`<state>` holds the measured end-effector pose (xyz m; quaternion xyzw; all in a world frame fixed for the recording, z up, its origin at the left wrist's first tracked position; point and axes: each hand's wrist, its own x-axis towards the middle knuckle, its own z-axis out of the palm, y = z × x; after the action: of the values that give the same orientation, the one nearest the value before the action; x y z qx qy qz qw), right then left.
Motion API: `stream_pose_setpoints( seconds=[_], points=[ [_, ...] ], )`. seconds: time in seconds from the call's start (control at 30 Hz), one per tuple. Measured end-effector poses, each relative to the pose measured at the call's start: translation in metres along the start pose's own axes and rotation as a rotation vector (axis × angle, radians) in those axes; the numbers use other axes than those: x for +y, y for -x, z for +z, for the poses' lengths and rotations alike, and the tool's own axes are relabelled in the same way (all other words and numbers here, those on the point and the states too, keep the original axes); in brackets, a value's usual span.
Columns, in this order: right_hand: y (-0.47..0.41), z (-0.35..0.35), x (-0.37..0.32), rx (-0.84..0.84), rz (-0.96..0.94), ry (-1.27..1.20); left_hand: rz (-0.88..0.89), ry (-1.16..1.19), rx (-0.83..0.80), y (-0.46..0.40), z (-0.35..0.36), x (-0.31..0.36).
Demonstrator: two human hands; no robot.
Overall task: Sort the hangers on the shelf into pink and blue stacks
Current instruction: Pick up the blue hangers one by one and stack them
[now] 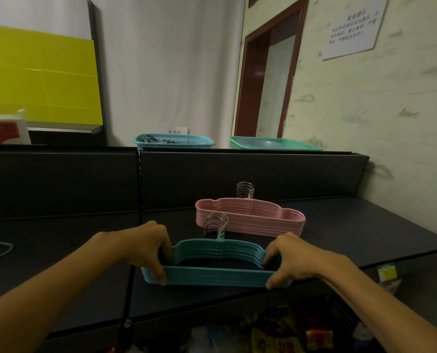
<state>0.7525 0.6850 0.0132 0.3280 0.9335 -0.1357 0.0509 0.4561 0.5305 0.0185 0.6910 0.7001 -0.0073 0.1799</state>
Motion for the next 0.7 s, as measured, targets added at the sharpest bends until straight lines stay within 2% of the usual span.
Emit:
stream_pose_setpoints(
  seconds=[0.3,0.43,0.7],
  points=[
    [-0.004,-0.003,-0.011,-0.057,-0.033,0.058,-0.074,-0.130,-0.051,-0.004,0.003,0.015],
    [-0.009,-0.003,-0.019,-0.092,0.015,0.106,-0.130,-0.179,-0.083,-0.008,0.001,0.026],
    [-0.016,-0.008,-0.014,-0.077,-0.023,0.137,-0.112,-0.230,-0.086,-0.015,-0.002,0.023]
  ],
)
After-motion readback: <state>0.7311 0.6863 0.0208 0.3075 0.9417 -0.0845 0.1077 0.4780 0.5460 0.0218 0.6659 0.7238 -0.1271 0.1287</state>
